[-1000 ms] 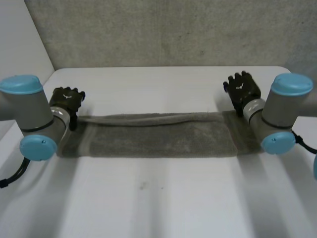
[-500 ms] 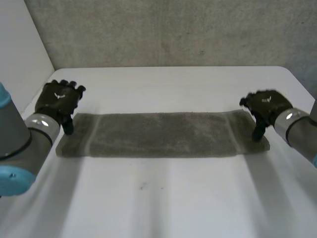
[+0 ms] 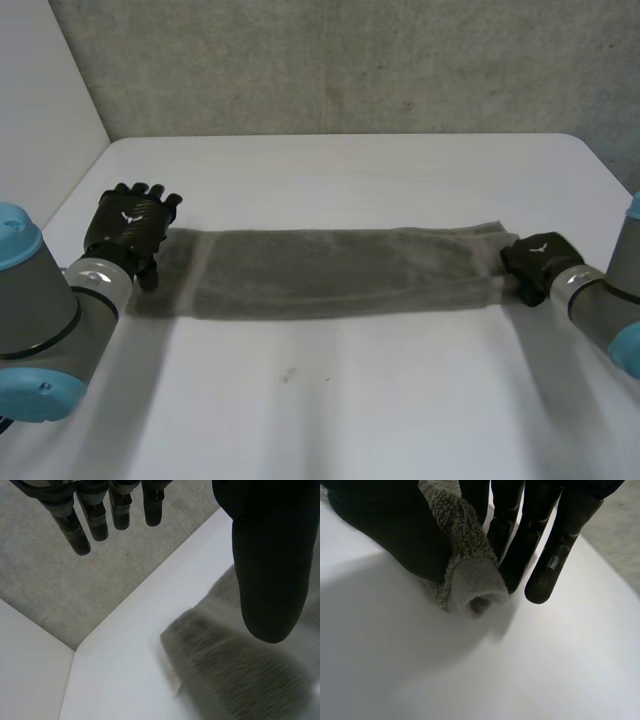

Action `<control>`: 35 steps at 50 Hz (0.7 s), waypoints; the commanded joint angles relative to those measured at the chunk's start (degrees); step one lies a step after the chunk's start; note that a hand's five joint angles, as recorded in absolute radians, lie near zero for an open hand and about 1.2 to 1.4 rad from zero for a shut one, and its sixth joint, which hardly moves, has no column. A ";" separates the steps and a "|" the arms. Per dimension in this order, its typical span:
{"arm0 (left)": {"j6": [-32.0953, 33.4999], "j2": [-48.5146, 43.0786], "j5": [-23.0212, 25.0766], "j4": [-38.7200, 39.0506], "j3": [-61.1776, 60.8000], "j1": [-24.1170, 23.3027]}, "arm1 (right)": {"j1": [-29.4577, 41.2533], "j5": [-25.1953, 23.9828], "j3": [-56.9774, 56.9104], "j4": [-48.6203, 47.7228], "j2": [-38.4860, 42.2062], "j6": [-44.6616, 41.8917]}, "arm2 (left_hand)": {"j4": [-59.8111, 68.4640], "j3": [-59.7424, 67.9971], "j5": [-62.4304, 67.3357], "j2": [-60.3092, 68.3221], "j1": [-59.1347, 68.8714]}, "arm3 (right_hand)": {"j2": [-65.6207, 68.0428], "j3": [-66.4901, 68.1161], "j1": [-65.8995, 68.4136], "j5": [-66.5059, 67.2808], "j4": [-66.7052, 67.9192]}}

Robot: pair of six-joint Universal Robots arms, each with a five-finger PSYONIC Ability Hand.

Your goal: Fold the towel.

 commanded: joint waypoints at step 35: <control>-0.04 1.01 -0.08 -0.11 -1.17 0.35 | 29.44 -11.37 -15.37 -13.83 0.02 -15.73 | 0.43 0.48 -1.65 0.55 0.26 | 13.10 13.27 26.66 15.03 12.71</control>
